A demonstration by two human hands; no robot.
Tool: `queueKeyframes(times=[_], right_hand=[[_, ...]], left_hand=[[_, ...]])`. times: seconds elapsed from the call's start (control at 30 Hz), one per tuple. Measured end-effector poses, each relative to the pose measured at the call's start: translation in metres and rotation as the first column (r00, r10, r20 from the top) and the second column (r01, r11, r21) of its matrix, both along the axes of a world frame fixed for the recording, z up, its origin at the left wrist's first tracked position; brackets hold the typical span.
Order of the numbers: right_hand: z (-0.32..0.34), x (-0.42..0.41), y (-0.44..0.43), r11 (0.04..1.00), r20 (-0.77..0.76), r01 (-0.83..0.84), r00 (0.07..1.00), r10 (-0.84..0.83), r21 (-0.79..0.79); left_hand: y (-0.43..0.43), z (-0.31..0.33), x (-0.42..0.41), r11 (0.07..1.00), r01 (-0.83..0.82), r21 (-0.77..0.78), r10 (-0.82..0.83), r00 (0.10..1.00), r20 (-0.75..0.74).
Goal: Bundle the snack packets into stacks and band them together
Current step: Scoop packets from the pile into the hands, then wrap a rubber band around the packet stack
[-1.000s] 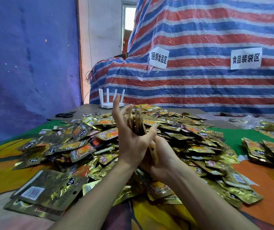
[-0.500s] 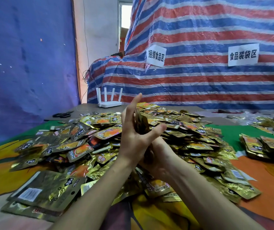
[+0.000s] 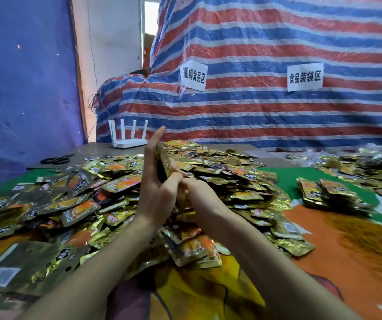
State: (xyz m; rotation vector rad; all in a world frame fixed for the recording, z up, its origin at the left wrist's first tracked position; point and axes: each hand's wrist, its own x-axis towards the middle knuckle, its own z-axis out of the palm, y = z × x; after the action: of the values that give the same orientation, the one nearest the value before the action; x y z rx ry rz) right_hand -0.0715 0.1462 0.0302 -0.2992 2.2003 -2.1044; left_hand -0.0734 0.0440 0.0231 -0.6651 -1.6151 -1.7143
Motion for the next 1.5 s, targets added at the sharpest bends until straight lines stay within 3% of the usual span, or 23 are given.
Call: queueKeyframes(times=[0.03, 0.1, 0.23, 0.3, 0.4, 0.47, 0.53, 0.6, 0.8, 1.07, 1.2, 1.3, 1.4, 1.5], right_hand=[[0.003, 0.004, 0.011, 0.991, -0.094, 0.059, 0.994, -0.048, 0.120], [0.005, 0.011, 0.037, 0.963, -0.225, 0.176, 0.966, -0.128, 0.206], [0.015, 0.018, 0.100, 0.853, -0.373, 0.331, 0.911, -0.177, 0.404], [0.025, 0.024, 0.142, 0.687, -0.383, 0.375, 0.912, -0.150, 0.623], [0.033, 0.036, 0.208, 0.334, -0.174, 0.218, 0.972, -0.158, 0.917], [0.031, 0.046, 0.242, 0.110, -0.033, 0.063, 0.966, -0.255, 0.992], [0.023, 0.057, 0.265, 0.000, 0.049, -0.052, 0.937, -0.345, 0.999], [0.014, 0.064, 0.276, -0.009, 0.079, -0.089, 0.923, -0.376, 0.996], [-0.001, 0.066, 0.290, 0.056, -0.014, 0.036, 0.936, -0.353, 0.998], [-0.010, 0.065, 0.290, 0.014, -0.140, 0.155, 0.930, -0.340, 0.988], [-0.003, 0.063, 0.290, 0.005, -0.379, 0.409, 0.849, -0.368, 0.912], [0.005, 0.060, 0.287, 0.034, -0.487, 0.543, 0.777, -0.399, 0.839], [0.013, 0.057, 0.279, 0.080, -0.486, 0.558, 0.777, -0.400, 0.826], [0.019, 0.053, 0.267, 0.204, -0.459, 0.562, 0.797, -0.392, 0.801]], left_hand=[[0.004, -0.001, 0.003, 0.999, 0.005, -0.043, -0.006, 1.000, -0.018], [0.013, -0.004, 0.008, 0.992, 0.026, -0.122, -0.028, 1.000, -0.014], [0.033, -0.007, 0.021, 0.975, 0.070, -0.209, -0.052, 0.995, 0.090], [0.039, -0.008, 0.025, 0.970, 0.082, -0.228, -0.053, 0.990, 0.130], [0.040, -0.011, 0.029, 0.968, 0.115, -0.225, -0.073, 0.980, 0.186], [0.039, -0.014, 0.033, 0.963, 0.146, -0.225, -0.098, 0.973, 0.210], [0.039, -0.018, 0.036, 0.958, 0.172, -0.229, -0.121, 0.968, 0.218], [0.040, -0.022, 0.038, 0.953, 0.178, -0.246, -0.120, 0.965, 0.234], [0.048, -0.021, 0.050, 0.947, 0.223, -0.232, -0.160, 0.952, 0.262], [0.049, -0.018, 0.055, 0.939, 0.252, -0.232, -0.186, 0.944, 0.273], [0.046, -0.019, 0.054, 0.944, 0.262, -0.202, -0.197, 0.936, 0.290], [0.044, -0.019, 0.054, 0.947, 0.263, -0.185, -0.201, 0.934, 0.296], [0.041, -0.018, 0.054, 0.950, 0.258, -0.176, -0.196, 0.931, 0.306], [0.038, -0.019, 0.051, 0.953, 0.251, -0.170, -0.184, 0.926, 0.329]])
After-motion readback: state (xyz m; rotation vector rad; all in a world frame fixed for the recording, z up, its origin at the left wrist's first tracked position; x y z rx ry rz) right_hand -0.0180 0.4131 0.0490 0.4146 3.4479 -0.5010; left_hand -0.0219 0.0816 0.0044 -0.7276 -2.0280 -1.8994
